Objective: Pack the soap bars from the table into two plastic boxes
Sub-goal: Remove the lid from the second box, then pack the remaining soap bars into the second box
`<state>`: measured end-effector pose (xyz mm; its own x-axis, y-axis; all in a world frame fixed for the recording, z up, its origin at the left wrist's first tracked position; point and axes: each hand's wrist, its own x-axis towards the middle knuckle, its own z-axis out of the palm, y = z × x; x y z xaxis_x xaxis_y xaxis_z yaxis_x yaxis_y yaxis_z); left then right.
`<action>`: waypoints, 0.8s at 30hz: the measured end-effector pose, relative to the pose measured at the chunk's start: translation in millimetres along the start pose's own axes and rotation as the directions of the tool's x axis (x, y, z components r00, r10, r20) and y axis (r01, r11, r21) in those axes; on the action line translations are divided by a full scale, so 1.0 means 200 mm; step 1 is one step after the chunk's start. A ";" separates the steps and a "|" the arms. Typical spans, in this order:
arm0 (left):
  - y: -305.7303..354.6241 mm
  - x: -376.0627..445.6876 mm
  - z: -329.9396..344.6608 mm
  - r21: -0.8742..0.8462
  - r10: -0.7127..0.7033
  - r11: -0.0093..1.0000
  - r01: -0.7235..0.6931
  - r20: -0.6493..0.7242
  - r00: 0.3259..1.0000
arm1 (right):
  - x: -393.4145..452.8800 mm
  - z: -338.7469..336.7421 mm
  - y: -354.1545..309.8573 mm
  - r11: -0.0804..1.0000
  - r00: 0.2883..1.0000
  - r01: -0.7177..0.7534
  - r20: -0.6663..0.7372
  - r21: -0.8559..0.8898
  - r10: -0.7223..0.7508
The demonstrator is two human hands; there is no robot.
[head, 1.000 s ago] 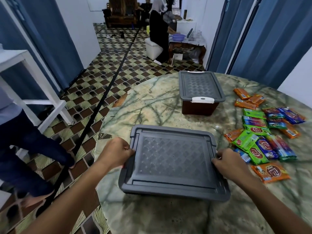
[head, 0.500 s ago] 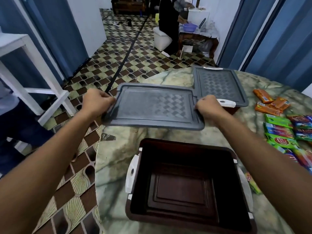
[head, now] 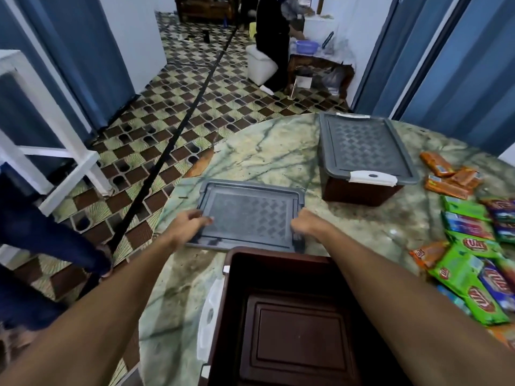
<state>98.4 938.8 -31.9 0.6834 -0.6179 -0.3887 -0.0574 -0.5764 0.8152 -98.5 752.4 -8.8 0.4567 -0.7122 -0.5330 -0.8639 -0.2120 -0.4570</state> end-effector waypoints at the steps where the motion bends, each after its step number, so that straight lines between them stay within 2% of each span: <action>1: 0.00 -0.02 0.01 0.058 0.031 0.998 -0.033 0.050 0.998 | 0.00 0.00 0.01 0.998 0.999 0.045 0.032 -0.037 -0.044; 4: 0.04 -0.11 -0.01 0.190 0.158 0.966 -0.173 0.094 0.983 | -0.09 -0.06 0.06 0.981 0.983 0.178 0.064 -0.084 -0.172; 6: 0.07 -0.21 -0.03 0.047 0.132 0.989 -0.142 0.170 0.976 | -0.21 -0.15 0.12 0.973 0.972 0.233 0.034 0.002 -0.233; 8: 0.09 -0.35 -0.05 -0.141 0.065 0.990 -0.016 0.350 0.935 | -0.37 -0.26 0.27 0.968 0.968 0.251 -0.019 0.022 -0.250; 10: 0.09 -0.47 -0.06 -0.180 0.050 0.983 0.044 0.485 0.873 | -0.52 -0.36 0.46 0.975 0.975 0.221 0.029 -0.018 -0.220; 13: 0.12 -0.56 0.05 -0.120 0.085 0.992 -0.023 0.541 0.837 | -0.71 -0.43 0.71 0.993 0.974 0.093 0.201 0.072 -0.106; 15: 0.15 -0.57 0.13 -0.106 0.082 0.994 -0.037 0.464 0.882 | -0.73 -0.40 0.78 0.986 0.978 0.045 0.193 0.163 -0.077; 17: 0.24 -0.56 0.24 -0.064 0.104 0.994 -0.084 0.449 0.887 | -0.81 -0.39 0.88 0.974 0.989 0.009 0.139 0.228 -0.041; 22: 0.49 -0.61 0.50 -0.053 0.157 0.986 -0.156 0.591 0.791 | -1.04 -0.45 1.20 0.916 0.994 -0.100 0.085 0.388 0.072; 24: 0.57 -0.65 0.64 -0.017 0.158 0.981 -0.194 0.646 0.746 | -1.13 -0.48 1.34 0.914 0.992 -0.127 0.062 0.384 0.111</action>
<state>-90.7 884.7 56.3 0.0305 -0.8982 -0.4385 -0.1765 -0.4367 0.8821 -453.8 793.1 58.3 0.3701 -0.6885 -0.6238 -0.7661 0.1537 -0.6241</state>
